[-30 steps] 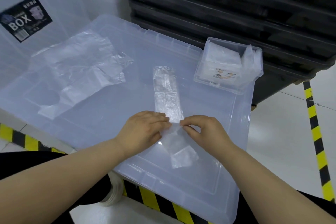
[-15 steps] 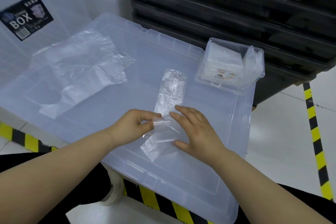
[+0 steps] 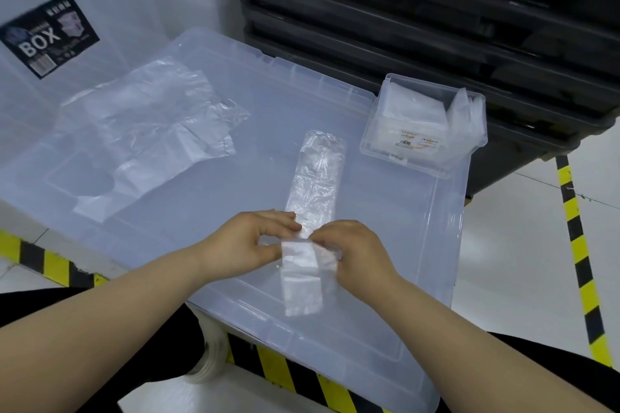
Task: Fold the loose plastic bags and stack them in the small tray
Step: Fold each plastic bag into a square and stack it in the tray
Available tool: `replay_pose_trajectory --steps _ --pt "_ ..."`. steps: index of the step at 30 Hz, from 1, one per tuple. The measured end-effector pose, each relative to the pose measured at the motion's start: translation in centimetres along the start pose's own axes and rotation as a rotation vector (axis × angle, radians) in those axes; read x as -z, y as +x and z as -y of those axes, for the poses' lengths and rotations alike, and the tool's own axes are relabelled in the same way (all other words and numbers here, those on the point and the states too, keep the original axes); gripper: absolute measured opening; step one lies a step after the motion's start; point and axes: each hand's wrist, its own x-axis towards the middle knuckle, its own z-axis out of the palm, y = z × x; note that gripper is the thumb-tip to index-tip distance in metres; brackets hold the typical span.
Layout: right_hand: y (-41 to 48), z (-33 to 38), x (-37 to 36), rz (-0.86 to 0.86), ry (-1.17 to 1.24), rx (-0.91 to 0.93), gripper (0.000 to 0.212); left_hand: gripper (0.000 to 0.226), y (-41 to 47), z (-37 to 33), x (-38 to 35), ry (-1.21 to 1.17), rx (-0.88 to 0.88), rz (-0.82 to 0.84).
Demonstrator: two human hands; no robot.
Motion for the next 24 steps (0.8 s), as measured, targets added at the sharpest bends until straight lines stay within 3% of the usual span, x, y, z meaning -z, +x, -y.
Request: replay_pose_trajectory --steps 2,4,8,10,14,18,21,24 --pt "0.4 0.4 0.6 0.062 0.116 -0.209 0.024 0.059 0.0 -0.1 0.1 0.05 -0.026 -0.037" --pt "0.8 0.3 0.8 0.144 0.268 -0.404 0.015 0.07 0.2 -0.3 0.1 0.081 -0.012 -0.094" --pt "2.3 0.3 1.3 0.132 0.423 -0.637 0.039 0.045 0.7 -0.6 -0.4 0.125 0.063 -0.223" --pt "3.5 0.1 1.5 0.144 0.421 -0.735 0.043 0.017 0.9 -0.7 -0.9 0.146 0.087 -0.276" --pt "6.5 0.0 2.1 0.283 0.29 -0.89 0.032 0.042 1.4 -0.8 -1.0 0.098 0.163 -0.386" --pt "8.5 0.6 2.3 0.393 0.225 -1.053 0.02 0.007 1.6 -0.5 -0.5 0.388 -0.014 -0.365" --pt "9.2 0.6 2.4 0.418 0.203 -1.17 0.022 0.025 1.9 0.1 -0.6 0.609 -0.088 -0.317" --pt "9.5 0.5 2.9 0.412 0.221 -1.229 0.026 0.036 2.2 0.5 -0.6 0.658 -0.114 -0.301"
